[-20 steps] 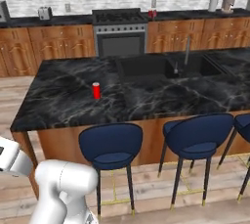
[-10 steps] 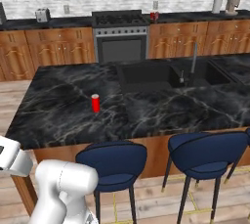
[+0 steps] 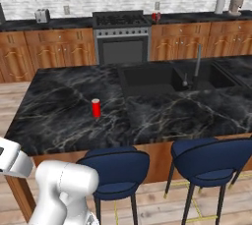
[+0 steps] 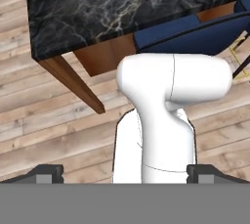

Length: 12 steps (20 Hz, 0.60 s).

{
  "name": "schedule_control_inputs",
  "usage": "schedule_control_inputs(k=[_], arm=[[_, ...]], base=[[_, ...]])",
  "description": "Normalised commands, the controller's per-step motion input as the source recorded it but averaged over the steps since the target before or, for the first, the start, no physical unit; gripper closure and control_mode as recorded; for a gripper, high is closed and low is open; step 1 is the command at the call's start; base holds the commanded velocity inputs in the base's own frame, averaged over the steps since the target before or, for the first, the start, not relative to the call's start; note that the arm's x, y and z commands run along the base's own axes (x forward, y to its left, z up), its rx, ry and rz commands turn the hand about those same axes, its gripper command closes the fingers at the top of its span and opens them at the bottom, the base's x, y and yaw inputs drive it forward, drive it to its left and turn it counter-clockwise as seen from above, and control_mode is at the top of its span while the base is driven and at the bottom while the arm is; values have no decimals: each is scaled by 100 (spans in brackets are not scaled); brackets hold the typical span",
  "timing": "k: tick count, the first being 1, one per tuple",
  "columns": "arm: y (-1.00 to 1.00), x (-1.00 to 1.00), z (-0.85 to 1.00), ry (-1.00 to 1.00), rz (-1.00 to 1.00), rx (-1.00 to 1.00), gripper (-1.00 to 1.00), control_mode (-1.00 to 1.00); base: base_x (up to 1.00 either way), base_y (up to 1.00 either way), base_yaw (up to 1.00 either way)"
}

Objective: Four empty soda cans are scattered around the kitchen. Gather all the cans and cluster them next to the stove for recycling.

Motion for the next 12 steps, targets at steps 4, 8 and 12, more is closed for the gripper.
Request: schedule_control_inputs(k=[4, 8, 12], arm=[[0, 0, 0, 0, 0, 0, -100, 100], [0, 0, 0, 0, 0, 0, -100, 100], [0, 12, -3, 2, 0, 0, -100, -100]], base=[[37, 0, 0], [41, 0, 0], [34, 0, 0]])
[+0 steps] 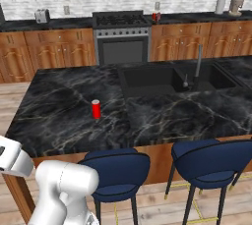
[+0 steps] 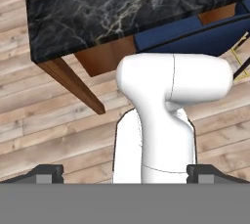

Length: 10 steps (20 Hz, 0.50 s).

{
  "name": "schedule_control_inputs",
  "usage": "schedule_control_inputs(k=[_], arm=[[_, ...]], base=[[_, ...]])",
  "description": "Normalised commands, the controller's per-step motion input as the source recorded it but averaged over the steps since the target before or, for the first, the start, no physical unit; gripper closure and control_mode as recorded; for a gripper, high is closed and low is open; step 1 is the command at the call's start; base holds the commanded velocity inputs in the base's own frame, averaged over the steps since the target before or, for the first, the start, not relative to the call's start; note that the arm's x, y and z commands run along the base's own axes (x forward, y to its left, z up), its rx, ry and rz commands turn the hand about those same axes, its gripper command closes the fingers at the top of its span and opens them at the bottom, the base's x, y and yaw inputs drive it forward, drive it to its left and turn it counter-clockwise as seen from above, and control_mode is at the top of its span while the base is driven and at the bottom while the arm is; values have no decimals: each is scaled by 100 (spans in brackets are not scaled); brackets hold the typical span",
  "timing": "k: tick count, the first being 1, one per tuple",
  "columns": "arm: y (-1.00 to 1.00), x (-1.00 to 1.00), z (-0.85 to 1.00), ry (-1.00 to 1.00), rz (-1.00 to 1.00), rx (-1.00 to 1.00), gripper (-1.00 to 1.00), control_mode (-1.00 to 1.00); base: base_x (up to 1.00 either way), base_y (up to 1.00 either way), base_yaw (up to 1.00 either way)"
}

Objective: Four empty soda cans are scattered around the kitchen. Gather all the cans and cluster them next to the stove for recycling.

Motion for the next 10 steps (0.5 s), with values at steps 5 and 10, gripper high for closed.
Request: schedule_control_inputs(k=[5, 10], arm=[[-1, 41, -1, 1, 0, 0, -100, -100], [-4, 48, -1, -2, 0, -3, -100, -100]], base=[[0, 0, 0], [0, 0, 0]])
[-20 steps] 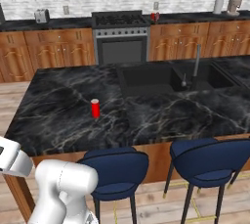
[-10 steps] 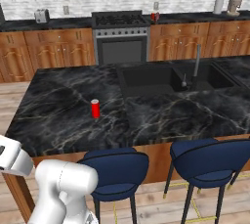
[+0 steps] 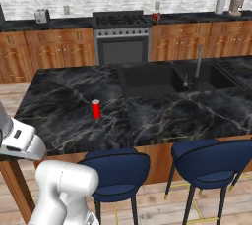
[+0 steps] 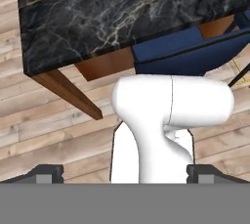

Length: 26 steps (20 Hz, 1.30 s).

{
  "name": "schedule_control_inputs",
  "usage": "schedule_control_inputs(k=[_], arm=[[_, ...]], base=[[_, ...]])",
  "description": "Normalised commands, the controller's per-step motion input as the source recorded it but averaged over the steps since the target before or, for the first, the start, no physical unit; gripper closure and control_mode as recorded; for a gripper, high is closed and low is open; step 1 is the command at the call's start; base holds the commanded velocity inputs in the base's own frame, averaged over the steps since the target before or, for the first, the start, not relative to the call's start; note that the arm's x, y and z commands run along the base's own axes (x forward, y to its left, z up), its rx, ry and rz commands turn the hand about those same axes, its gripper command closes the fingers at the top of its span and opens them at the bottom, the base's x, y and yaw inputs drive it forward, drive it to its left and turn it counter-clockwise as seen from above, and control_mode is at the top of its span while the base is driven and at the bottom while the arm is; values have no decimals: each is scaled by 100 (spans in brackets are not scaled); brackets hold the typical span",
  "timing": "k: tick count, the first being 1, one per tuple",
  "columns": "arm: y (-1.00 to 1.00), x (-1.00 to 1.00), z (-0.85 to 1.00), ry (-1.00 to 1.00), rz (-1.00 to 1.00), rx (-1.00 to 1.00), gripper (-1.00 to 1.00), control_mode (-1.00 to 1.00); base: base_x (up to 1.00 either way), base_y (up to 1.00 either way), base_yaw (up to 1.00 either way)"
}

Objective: Four empty soda cans are scattered around the kitchen. Gather all the cans and cluster them next to the stove for recycling.

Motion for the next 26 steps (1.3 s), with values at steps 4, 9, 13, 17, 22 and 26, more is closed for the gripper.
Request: schedule_control_inputs(k=[4, 9, 13, 17, 22, 26], arm=[[0, 59, 0, -8, 0, -12, -100, -100], [-19, 40, 5, -4, 0, -5, -100, -100], [-23, 54, 1, 1, 1, 0, -100, -100], [-10, 54, -2, 0, 6, 0, -100, -100], [0, 50, -1, 0, 4, 0, -100, -100], [0, 62, 0, 0, 1, 0, -100, -100]], base=[[0, 0, 0], [0, 0, 0], [0, 0, 0], [0, 0, 0], [0, 0, 0], [0, 0, 0]])
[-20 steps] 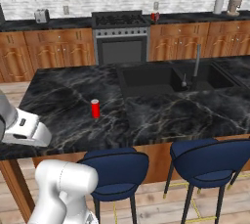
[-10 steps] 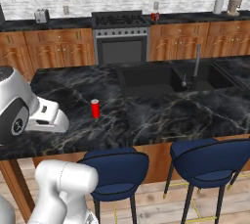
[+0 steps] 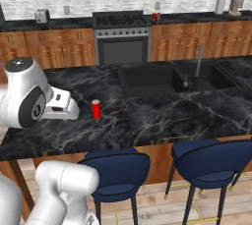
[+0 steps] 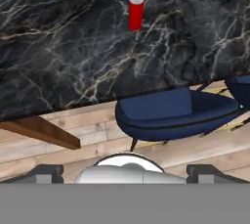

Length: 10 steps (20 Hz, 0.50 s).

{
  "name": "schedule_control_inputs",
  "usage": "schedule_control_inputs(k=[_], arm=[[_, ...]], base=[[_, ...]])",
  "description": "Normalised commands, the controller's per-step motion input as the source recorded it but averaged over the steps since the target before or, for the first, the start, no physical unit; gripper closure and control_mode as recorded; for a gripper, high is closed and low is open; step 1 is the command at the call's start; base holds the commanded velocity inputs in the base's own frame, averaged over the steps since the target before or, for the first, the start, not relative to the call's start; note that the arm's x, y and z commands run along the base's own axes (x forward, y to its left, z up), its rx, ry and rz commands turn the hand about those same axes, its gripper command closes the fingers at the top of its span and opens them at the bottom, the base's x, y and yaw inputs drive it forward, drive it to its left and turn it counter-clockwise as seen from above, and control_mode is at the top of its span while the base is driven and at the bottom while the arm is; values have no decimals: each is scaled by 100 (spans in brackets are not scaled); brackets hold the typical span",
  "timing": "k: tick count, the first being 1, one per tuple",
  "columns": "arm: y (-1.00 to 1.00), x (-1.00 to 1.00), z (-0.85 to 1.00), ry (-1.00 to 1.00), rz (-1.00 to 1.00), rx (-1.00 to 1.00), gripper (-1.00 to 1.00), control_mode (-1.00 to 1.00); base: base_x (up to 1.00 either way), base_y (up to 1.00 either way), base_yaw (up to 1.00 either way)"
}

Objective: Four empty soda cans are scattered around the kitchen. Gather all the cans and cluster them next to the stove for recycling.

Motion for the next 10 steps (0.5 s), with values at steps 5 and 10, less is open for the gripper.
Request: schedule_control_inputs(k=[5, 10], arm=[[0, 67, -14, 0, 0, 0, -100, -100], [0, 61, -36, 0, 0, 0, -100, -100]], base=[[0, 0, 0], [0, 0, 0]])
